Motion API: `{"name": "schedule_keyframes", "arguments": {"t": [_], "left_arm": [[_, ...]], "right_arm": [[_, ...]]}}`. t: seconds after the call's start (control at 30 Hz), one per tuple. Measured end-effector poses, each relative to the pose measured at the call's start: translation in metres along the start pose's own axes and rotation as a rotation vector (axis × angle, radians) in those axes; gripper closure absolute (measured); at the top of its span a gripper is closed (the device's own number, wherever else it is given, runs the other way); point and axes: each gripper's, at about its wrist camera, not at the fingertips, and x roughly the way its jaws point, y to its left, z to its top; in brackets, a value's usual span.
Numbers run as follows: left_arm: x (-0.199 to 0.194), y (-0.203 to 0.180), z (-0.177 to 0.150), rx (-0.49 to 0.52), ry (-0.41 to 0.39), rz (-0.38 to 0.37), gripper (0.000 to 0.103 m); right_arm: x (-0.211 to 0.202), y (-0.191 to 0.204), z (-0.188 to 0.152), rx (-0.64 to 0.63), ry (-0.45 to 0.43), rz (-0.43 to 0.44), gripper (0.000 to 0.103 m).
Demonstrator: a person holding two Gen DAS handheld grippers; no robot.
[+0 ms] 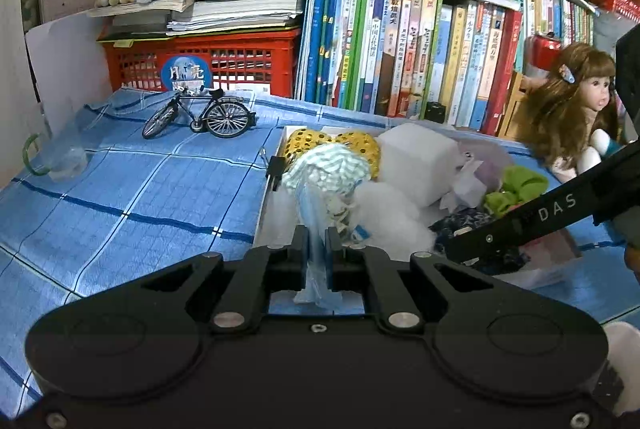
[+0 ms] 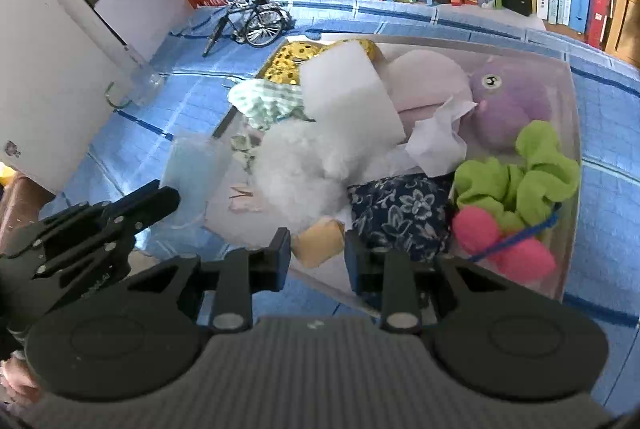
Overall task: Organize soft objects
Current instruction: 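Drop the packet from the left tool while the right tool drops the sponge into the box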
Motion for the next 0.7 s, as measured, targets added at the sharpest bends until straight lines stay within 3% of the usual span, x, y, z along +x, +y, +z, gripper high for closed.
{"name": "schedule_keyframes", "arguments": {"t": [0.37,0.4,0.43,0.47,0.53,0.6,0.7], "left_arm": [[0.008,0.005,0.001,-0.024,0.004,0.014,0.091],[0.009,0.006,0.001,-0.027,0.005,0.016,0.091],[0.009,0.006,0.001,-0.03,0.004,0.017,0.09],[0.008,0.007,0.002,-0.036,0.003,0.016,0.087],[0.007,0.008,0.003,-0.04,-0.004,0.007,0.071],[0.002,0.006,0.003,-0.027,-0.022,0.011,0.066],[-0.003,0.001,0.006,0.004,-0.049,0.034,0.061]], "right_arm": [[0.006,0.005,0.003,-0.036,-0.009,-0.025,0.064],[0.006,0.006,0.003,-0.041,-0.01,-0.028,0.062],[0.006,0.006,0.003,-0.045,-0.013,-0.034,0.049],[0.005,0.007,0.003,-0.047,-0.018,-0.042,0.046],[0.003,0.009,0.003,-0.054,-0.026,-0.033,0.031],[0.001,0.013,0.003,-0.079,-0.041,-0.046,0.02],[-0.002,0.023,0.003,-0.135,-0.061,-0.086,0.017]]}}
